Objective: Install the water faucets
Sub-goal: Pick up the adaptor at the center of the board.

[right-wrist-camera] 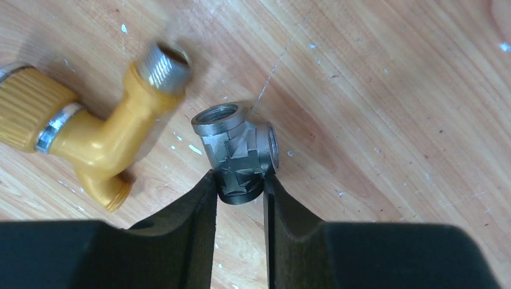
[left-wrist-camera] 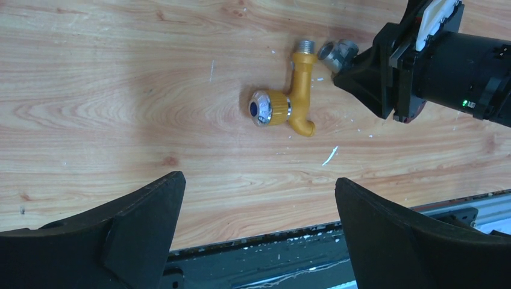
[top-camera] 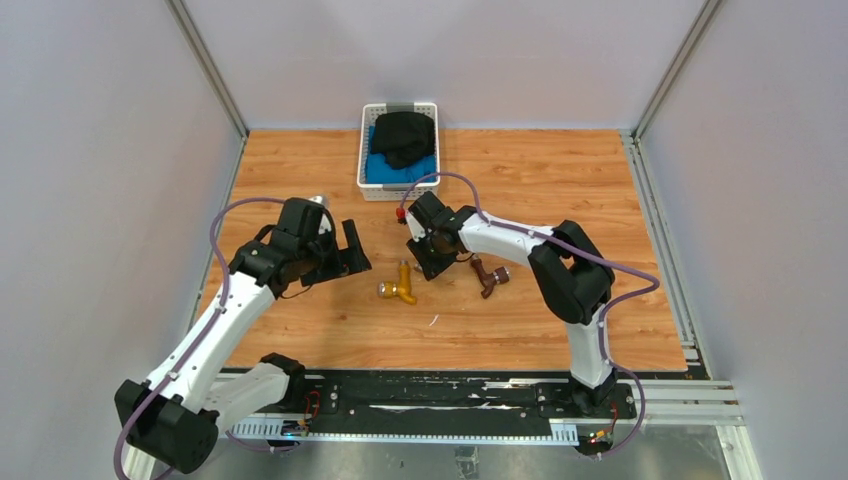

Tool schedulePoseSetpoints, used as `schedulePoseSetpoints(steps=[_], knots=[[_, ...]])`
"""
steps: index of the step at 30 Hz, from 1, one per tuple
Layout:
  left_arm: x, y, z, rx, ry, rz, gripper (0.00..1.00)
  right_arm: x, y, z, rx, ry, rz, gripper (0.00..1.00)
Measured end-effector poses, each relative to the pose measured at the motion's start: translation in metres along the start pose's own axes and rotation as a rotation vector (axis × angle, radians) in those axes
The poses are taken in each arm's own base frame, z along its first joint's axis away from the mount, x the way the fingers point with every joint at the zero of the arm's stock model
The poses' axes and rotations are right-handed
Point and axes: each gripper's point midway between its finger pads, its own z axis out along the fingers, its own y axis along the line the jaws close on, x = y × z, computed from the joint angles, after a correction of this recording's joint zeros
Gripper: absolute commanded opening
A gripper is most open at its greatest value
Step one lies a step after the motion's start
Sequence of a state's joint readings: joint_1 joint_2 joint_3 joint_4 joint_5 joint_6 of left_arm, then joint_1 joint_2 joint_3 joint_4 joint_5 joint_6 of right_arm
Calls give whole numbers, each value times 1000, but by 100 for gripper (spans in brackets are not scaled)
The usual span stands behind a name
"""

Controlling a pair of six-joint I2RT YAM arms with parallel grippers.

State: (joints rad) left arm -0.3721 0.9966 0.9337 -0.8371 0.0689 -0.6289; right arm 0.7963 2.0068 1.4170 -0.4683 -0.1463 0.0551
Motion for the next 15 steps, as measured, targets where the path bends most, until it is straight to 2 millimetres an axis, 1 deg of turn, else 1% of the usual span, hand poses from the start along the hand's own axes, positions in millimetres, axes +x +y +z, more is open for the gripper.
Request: schedulePoseSetpoints(steps=[1,2,5,8,10,12,15], knots=[[0,0,0,3,-4,0,100,1,0,0,-2,2,1,7],[0,0,0,7,-6,0,100,1,0,0,-2,2,-1,1],[2,0,2,25,-16,2,99,1,1,-3,-1,2,2,0],[5,-1,2,70,-57,12,99,4,2,-13,-4,-9,-4,0],[6,-4,1,110,-85,22,99,6,4,-25,-9,-24,-6,0],[8,-11,0,159,-88,33,97,3,7,-41,-18,-60,-11,0],[7,-33,2,271,-59,44,93,-8,14,-67,-40,-134,-22,0]])
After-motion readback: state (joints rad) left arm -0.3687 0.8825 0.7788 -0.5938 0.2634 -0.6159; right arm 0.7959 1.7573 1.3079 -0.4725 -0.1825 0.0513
